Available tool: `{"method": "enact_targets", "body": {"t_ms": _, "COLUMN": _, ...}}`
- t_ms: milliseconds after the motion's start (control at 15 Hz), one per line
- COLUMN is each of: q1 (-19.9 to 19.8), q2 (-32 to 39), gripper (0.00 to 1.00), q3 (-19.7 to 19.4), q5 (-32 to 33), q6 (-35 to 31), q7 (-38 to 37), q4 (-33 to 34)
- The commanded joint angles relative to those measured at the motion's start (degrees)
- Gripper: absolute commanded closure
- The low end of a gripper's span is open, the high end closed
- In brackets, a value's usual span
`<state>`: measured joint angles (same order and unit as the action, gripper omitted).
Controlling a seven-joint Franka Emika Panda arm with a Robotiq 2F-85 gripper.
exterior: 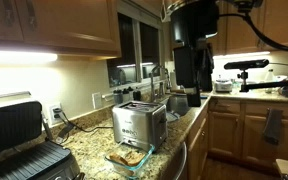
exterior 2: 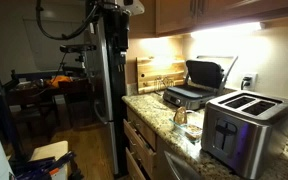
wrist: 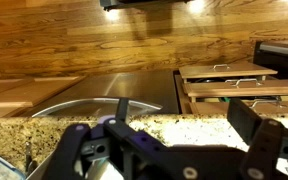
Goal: Put a slice of bread into the toaster
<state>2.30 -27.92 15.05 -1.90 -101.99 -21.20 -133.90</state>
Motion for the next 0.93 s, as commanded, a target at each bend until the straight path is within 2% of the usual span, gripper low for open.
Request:
{"method": "enact_targets", "body": {"t_ms": 0, "q1": 1.1, "q2": 0.2, "gripper": 0.00, "q3": -0.9, "q5": 0.5, "q6": 0.1, "q7": -0.4, "q4": 0.1}}
{"method": "enact_targets", "body": {"t_ms": 867, "q1": 1.1, "q2": 1.0, "gripper": 0.00, "q3": -0.6, "q5": 1.1, "q6": 0.0, "q7": -0.6, "q4": 0.5}}
